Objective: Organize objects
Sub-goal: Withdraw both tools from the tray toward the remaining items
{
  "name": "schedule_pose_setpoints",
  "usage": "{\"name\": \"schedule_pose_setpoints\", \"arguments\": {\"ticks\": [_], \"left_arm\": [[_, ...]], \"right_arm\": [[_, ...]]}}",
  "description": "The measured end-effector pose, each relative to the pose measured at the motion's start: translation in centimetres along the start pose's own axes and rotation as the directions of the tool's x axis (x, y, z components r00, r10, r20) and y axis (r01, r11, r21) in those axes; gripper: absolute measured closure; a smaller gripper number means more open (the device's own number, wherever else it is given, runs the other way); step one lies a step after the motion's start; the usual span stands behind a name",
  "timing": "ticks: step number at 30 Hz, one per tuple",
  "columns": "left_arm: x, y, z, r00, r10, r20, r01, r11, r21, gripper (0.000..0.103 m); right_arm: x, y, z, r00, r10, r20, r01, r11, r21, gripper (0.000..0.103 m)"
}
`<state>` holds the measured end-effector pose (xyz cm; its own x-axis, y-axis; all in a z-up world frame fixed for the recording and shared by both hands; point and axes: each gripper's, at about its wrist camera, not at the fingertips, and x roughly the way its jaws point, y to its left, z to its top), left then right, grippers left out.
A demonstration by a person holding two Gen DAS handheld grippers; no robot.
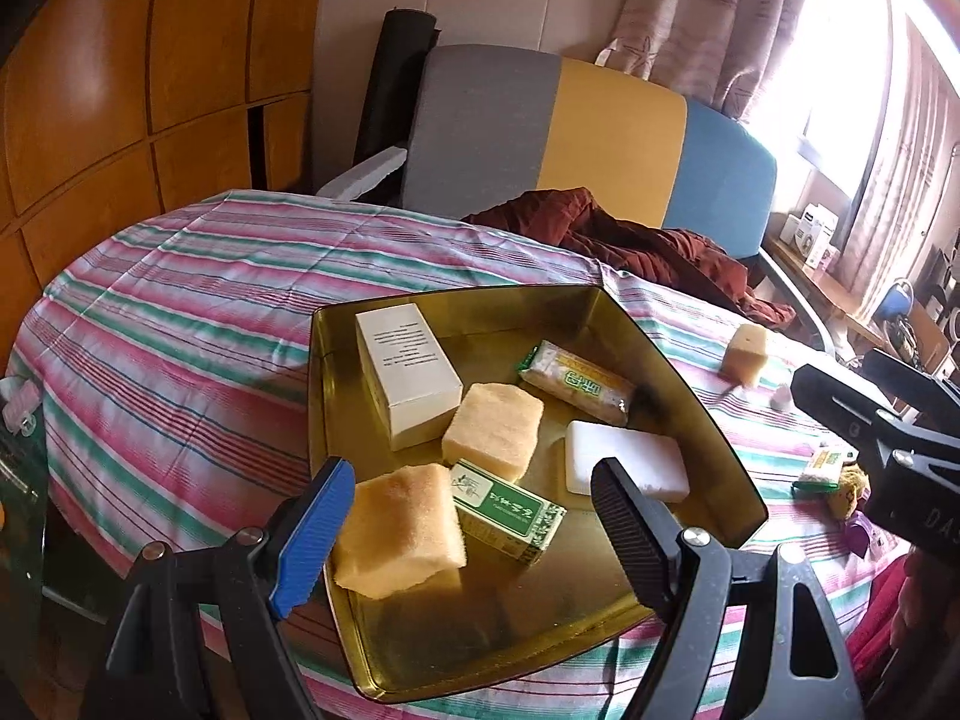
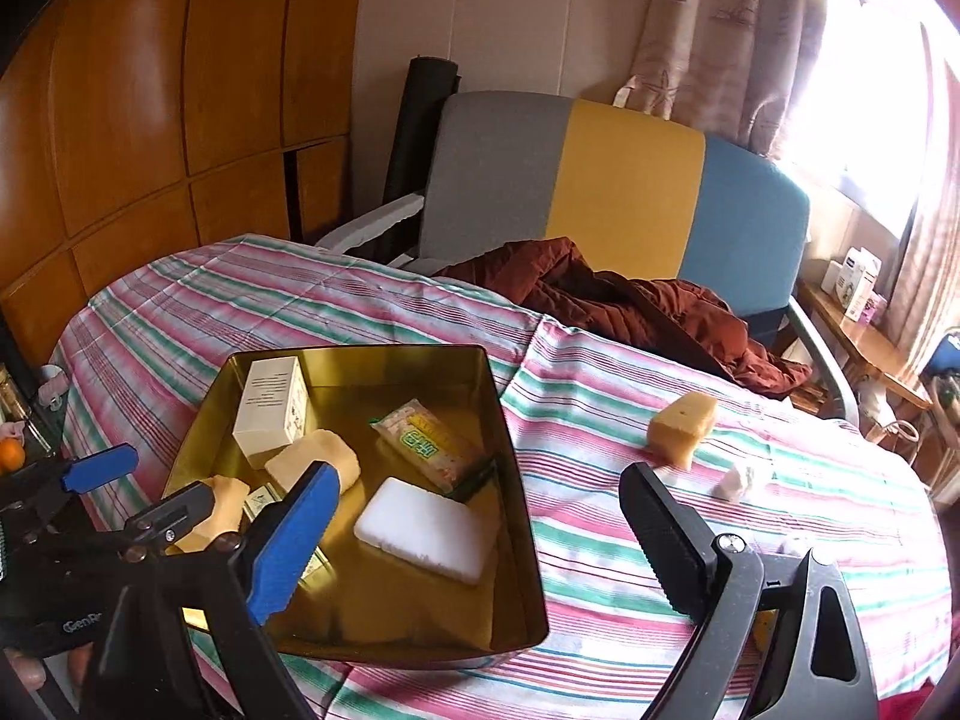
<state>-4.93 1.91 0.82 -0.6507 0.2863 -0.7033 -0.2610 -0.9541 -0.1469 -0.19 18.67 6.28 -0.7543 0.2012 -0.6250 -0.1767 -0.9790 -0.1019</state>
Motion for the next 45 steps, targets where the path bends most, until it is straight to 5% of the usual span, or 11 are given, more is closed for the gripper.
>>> {"name": "schedule_pose_setpoints", "arguments": {"ticks": [20, 33, 38, 45], "left_arm": [[0.0, -5.6, 0.7, 0.996, -0.091, -0.005, 0.091, 0.990, 0.112, 0.021], [1.4, -11.7, 1.0, 0.978, -0.196, -0.070, 0.207, 0.956, 0.210, 0.021], [2.2, -14.6, 0.9, 0.961, -0.249, -0.119, 0.272, 0.928, 0.256, 0.022], [3.3, -20.5, -0.2, 0.911, -0.352, -0.213, 0.408, 0.840, 0.356, 0.022]], "right_arm": [[-0.8, -5.6, -2.0, 0.994, -0.104, -0.017, 0.105, 0.992, 0.068, 0.005], [-0.8, -11.9, -4.6, 0.969, -0.228, -0.098, 0.236, 0.968, 0.089, 0.003], [-1.1, -16.8, -6.1, 0.945, -0.284, -0.162, 0.305, 0.945, 0.119, 0.003], [-2.4, -26.2, -9.3, 0.887, -0.362, -0.285, 0.430, 0.873, 0.231, 0.002]]}}
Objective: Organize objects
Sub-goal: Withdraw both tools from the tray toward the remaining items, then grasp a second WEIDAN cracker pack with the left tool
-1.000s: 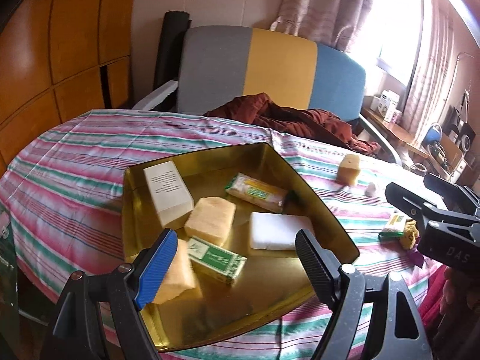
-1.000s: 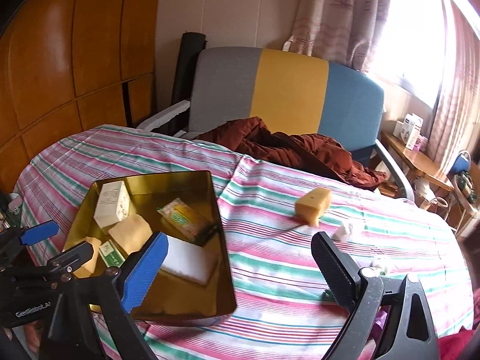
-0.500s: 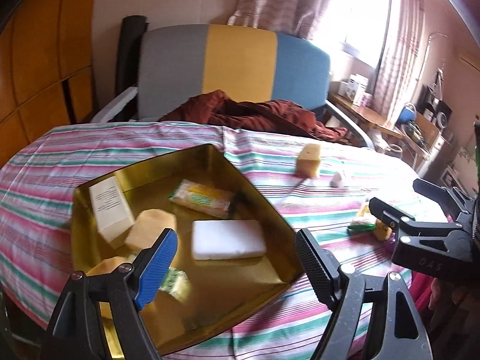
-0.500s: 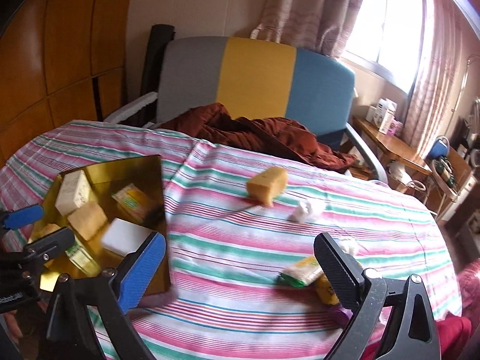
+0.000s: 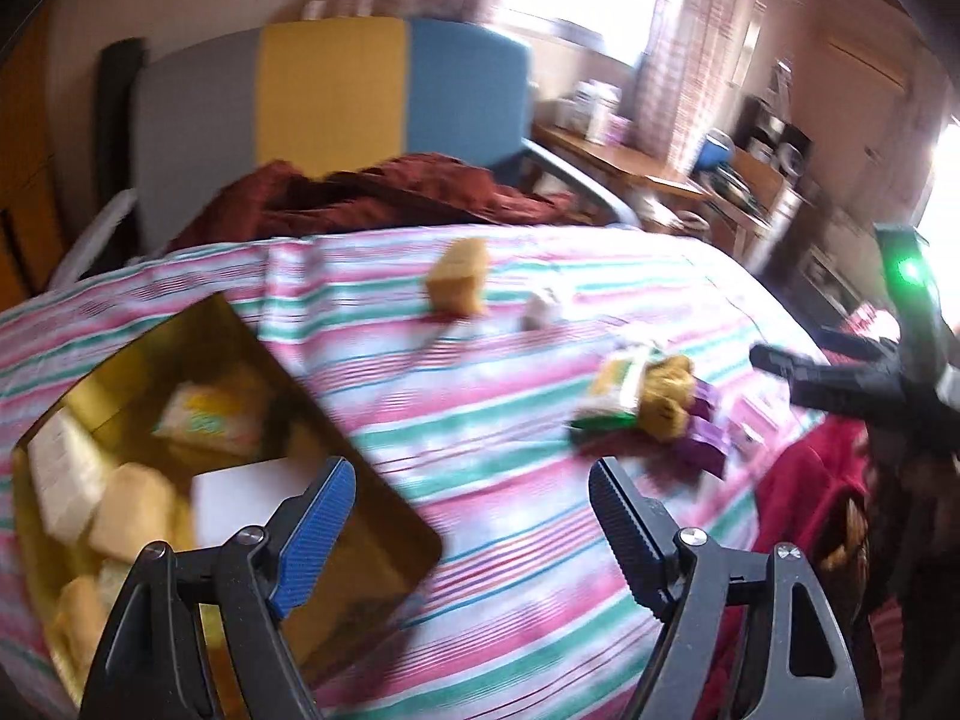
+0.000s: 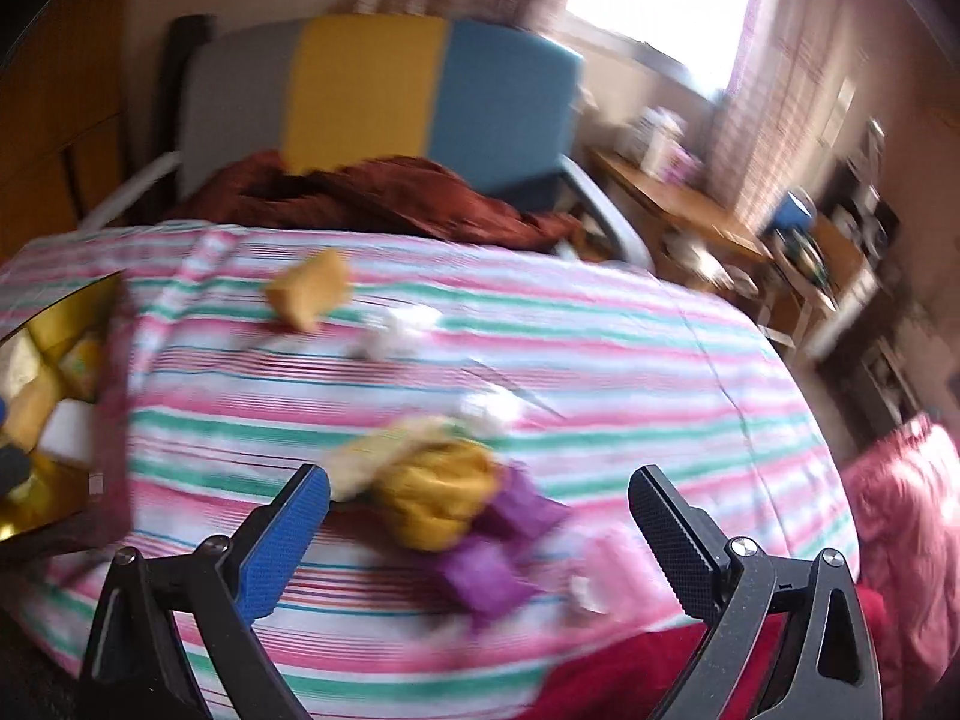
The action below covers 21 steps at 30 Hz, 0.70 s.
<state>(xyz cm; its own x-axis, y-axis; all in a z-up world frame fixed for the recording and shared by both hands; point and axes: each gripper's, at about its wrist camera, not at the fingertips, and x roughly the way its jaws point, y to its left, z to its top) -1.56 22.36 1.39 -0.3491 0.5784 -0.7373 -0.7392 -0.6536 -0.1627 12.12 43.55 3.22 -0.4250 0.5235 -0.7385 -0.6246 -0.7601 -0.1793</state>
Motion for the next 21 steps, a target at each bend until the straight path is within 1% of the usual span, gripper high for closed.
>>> {"name": "schedule_pose_setpoints", "arguments": {"ticks": [3, 5, 6, 8, 10, 12, 14, 16, 18, 21], "left_arm": [[1.5, -1.9, 0.3, 0.999, -0.021, -0.024, 0.022, 0.999, 0.047, 0.023], [2.4, -3.2, 0.5, 0.999, -0.035, -0.037, 0.038, 0.995, 0.089, 0.025], [2.8, -3.9, 0.6, 0.998, -0.040, -0.041, 0.044, 0.993, 0.113, 0.028], [3.8, -5.2, 0.8, 0.997, -0.054, -0.051, 0.061, 0.986, 0.154, 0.030], [4.9, -5.9, 1.1, 0.996, -0.056, -0.065, 0.067, 0.983, 0.173, 0.032], [6.4, -6.3, 1.8, 0.992, -0.082, -0.092, 0.097, 0.981, 0.170, 0.034], [7.9, -6.4, 2.7, 0.987, -0.109, -0.114, 0.126, 0.980, 0.151, 0.036], [9.6, -6.5, 3.7, 0.982, -0.129, -0.135, 0.146, 0.981, 0.129, 0.039], [11.3, -6.6, 4.7, 0.976, -0.153, -0.153, 0.171, 0.979, 0.107, 0.040], [13.8, -7.0, 5.6, 0.961, -0.194, -0.198, 0.214, 0.973, 0.083, 0.040]], "right_arm": [[1.4, -4.3, -0.4, 0.999, -0.018, -0.047, 0.023, 0.993, 0.115, 0.001], [2.2, -6.5, -0.9, 0.997, -0.007, -0.073, 0.020, 0.982, 0.185, 0.001], [2.6, -7.2, -1.2, 0.996, -0.001, -0.084, 0.019, 0.977, 0.211, 0.001], [3.4, -8.4, -1.7, 0.995, 0.016, -0.100, 0.011, 0.964, 0.265, 0.001], [4.2, -9.0, -2.1, 0.993, 0.047, -0.112, -0.010, 0.951, 0.309, 0.001], [4.9, -9.4, -2.4, 0.987, 0.093, -0.131, -0.041, 0.935, 0.352, 0.001], [5.3, -10.0, -2.6, 0.984, 0.129, -0.121, -0.071, 0.915, 0.398, 0.001], [5.5, -10.5, -2.9, 0.979, 0.162, -0.122, -0.095, 0.898, 0.430, 0.001], [5.6, -11.1, -3.2, 0.976, 0.189, -0.110, -0.117, 0.874, 0.471, 0.001], [5.8, -11.6, -3.4, 0.970, 0.224, -0.097, -0.146, 0.850, 0.506, 0.001]]}}
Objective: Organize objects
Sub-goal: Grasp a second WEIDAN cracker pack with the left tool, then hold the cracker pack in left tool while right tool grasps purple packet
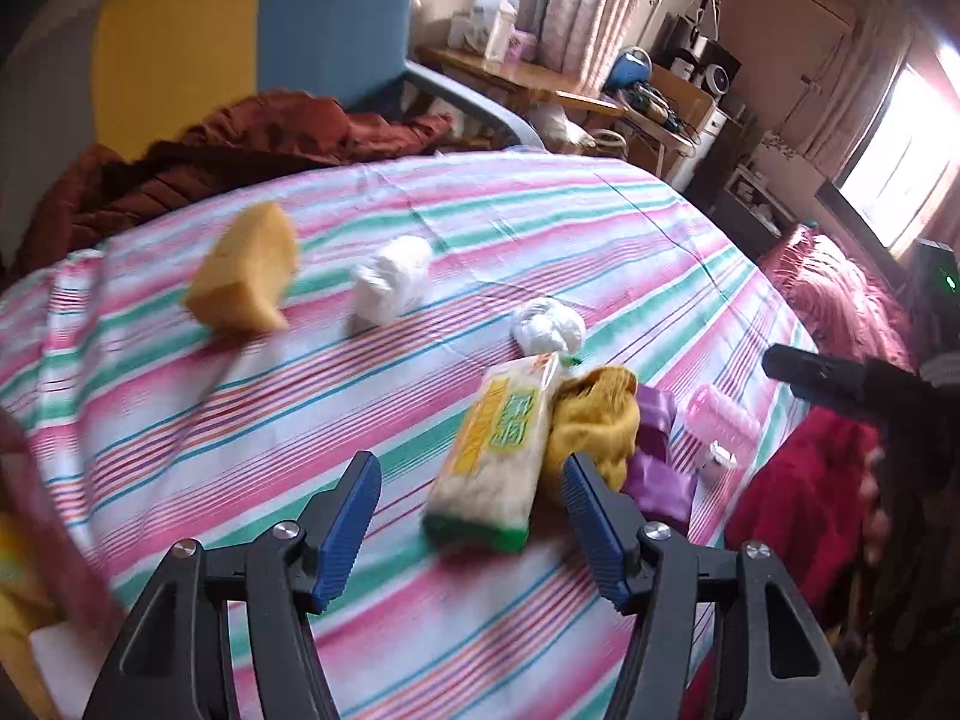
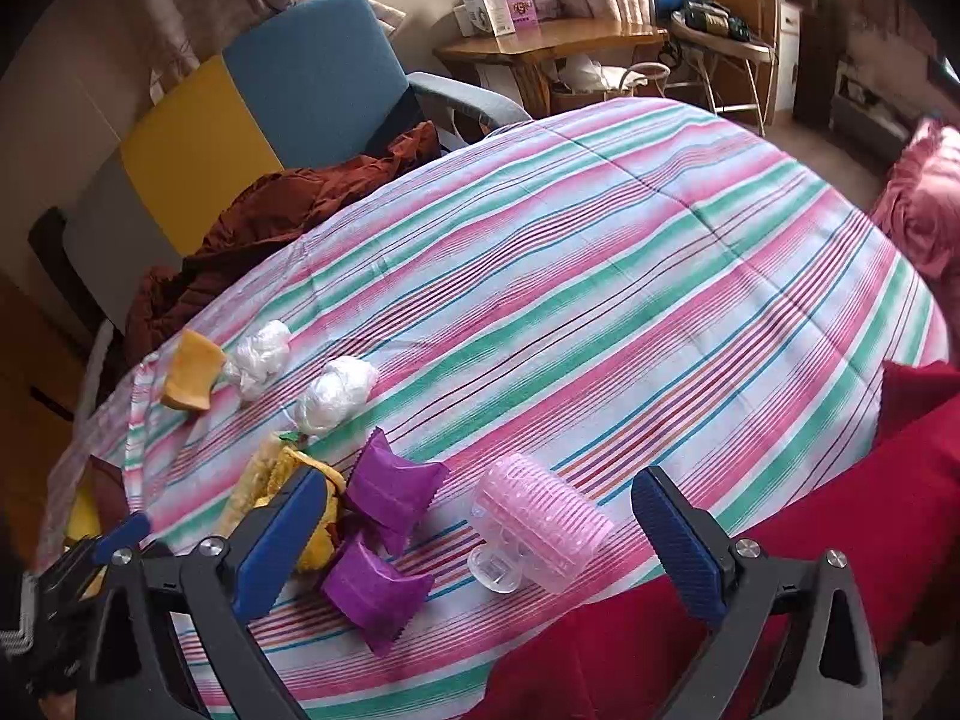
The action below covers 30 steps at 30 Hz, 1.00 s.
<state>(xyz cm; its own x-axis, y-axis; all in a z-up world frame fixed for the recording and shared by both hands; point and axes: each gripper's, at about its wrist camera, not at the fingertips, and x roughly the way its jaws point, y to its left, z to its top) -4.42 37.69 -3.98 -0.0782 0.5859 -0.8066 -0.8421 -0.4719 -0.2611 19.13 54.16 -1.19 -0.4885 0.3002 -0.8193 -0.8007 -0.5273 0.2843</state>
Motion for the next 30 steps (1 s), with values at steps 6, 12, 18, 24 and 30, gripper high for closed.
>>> {"name": "schedule_pose_setpoints", "arguments": {"ticks": [6, 12, 18, 24, 30], "left_arm": [[4.7, 0.0, 1.0, 0.994, -0.047, -0.096, 0.046, 0.999, -0.014, 0.053], [7.2, 0.1, 0.7, 0.992, -0.024, -0.121, 0.021, 1.000, -0.022, 0.059], [6.0, -0.4, -1.0, 0.990, 0.107, -0.093, -0.107, 0.994, 0.009, 0.060], [3.5, 0.2, -4.3, 0.980, 0.187, -0.061, -0.187, 0.982, 0.007, 0.060], [2.7, -0.2, -6.3, 0.976, 0.219, 0.004, -0.218, 0.974, 0.052, 0.059]], "right_arm": [[0.1, -0.5, -0.1, 0.999, 0.048, 0.000, -0.047, 0.998, 0.029, 0.001], [0.2, -1.4, -0.1, 0.996, 0.088, 0.007, -0.088, 0.993, 0.083, 0.001], [0.5, -1.6, 0.0, 0.994, 0.106, -0.004, -0.105, 0.990, 0.096, 0.001], [0.7, -1.9, 0.1, 0.992, 0.126, -0.013, -0.124, 0.987, 0.103, 0.001], [0.8, -1.4, 0.1, 0.992, 0.122, -0.028, -0.120, 0.990, 0.069, 0.001]]}}
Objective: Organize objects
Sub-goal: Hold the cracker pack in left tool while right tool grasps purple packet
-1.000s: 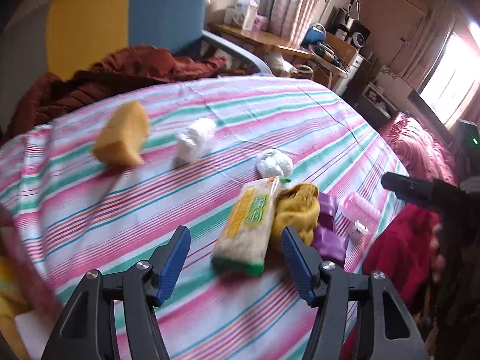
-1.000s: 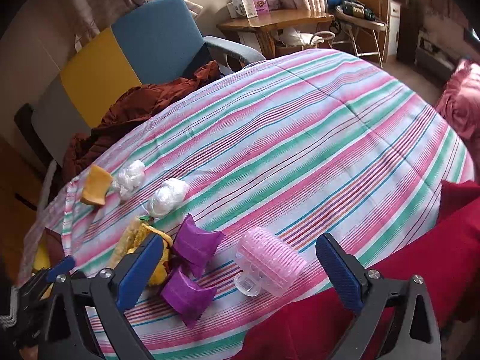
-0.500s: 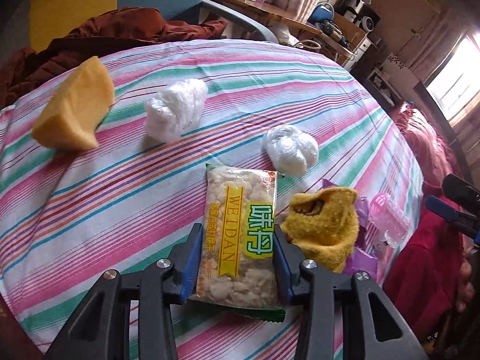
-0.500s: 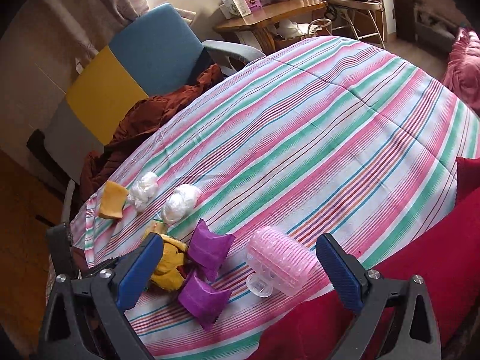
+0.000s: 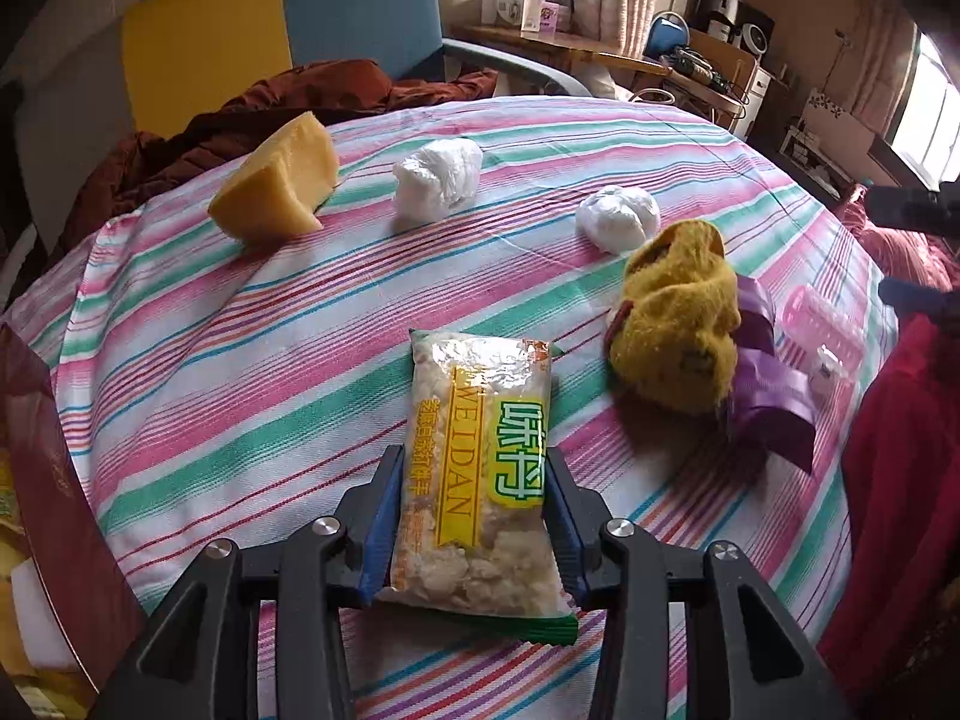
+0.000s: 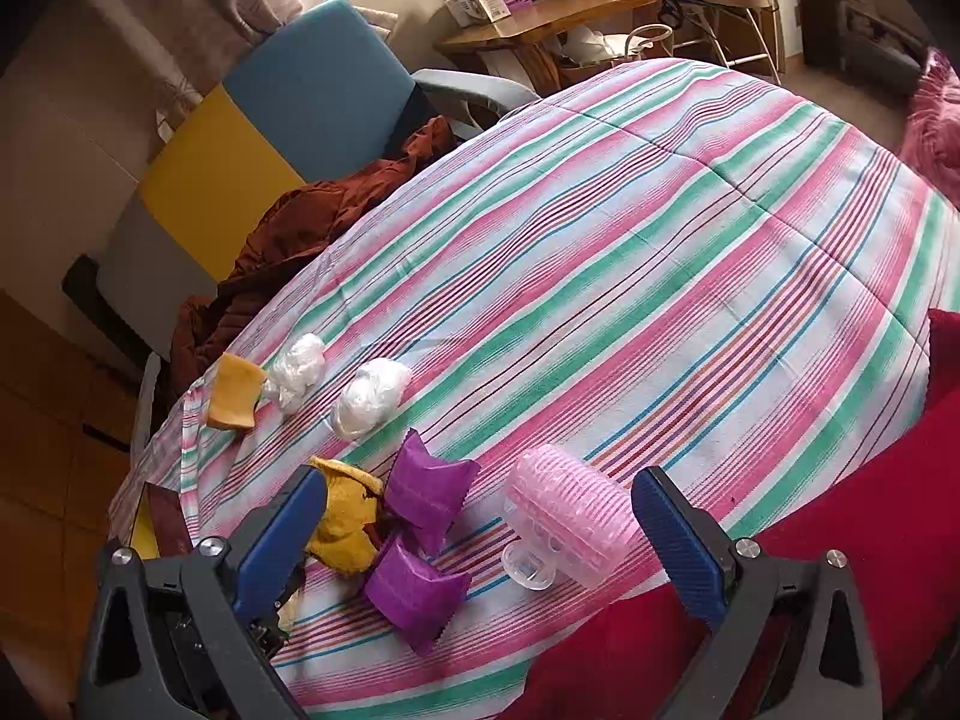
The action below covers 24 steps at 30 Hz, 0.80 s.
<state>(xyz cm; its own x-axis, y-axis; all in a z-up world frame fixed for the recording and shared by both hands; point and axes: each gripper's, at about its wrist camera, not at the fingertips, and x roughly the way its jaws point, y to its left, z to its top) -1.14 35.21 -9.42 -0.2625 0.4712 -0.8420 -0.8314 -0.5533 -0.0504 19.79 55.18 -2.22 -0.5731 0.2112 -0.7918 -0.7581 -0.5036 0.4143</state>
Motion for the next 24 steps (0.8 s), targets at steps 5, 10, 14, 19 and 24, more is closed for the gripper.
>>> {"name": "schedule_pose_setpoints", "arguments": {"ticks": [5, 10, 14, 19, 24], "left_arm": [[-0.1, 0.7, -0.1, 0.999, -0.034, 0.011, 0.034, 0.999, -0.013, 0.059], [0.0, 0.2, -0.4, 0.999, -0.023, 0.042, 0.023, 1.000, -0.005, 0.058], [0.1, 0.5, -0.4, 0.998, -0.037, 0.046, 0.038, 0.999, -0.021, 0.058], [0.0, 0.5, -0.5, 0.998, -0.040, 0.058, 0.042, 0.999, -0.033, 0.057], [0.1, 0.8, -0.5, 0.997, -0.054, 0.061, 0.057, 0.997, -0.044, 0.057]], "right_arm": [[1.3, 3.6, -0.2, 0.990, -0.114, -0.079, 0.092, 0.964, -0.249, 0.012], [3.9, 6.8, -0.4, 0.961, -0.238, -0.143, 0.138, 0.855, -0.500, 0.021], [6.4, 8.7, -0.3, 0.930, -0.323, -0.176, 0.141, 0.754, -0.642, 0.023], [9.1, 10.3, -0.3, 0.898, -0.390, -0.204, 0.124, 0.669, -0.733, 0.025], [12.2, 9.5, -0.7, 0.840, -0.466, -0.278, 0.098, 0.634, -0.767, 0.038]]}}
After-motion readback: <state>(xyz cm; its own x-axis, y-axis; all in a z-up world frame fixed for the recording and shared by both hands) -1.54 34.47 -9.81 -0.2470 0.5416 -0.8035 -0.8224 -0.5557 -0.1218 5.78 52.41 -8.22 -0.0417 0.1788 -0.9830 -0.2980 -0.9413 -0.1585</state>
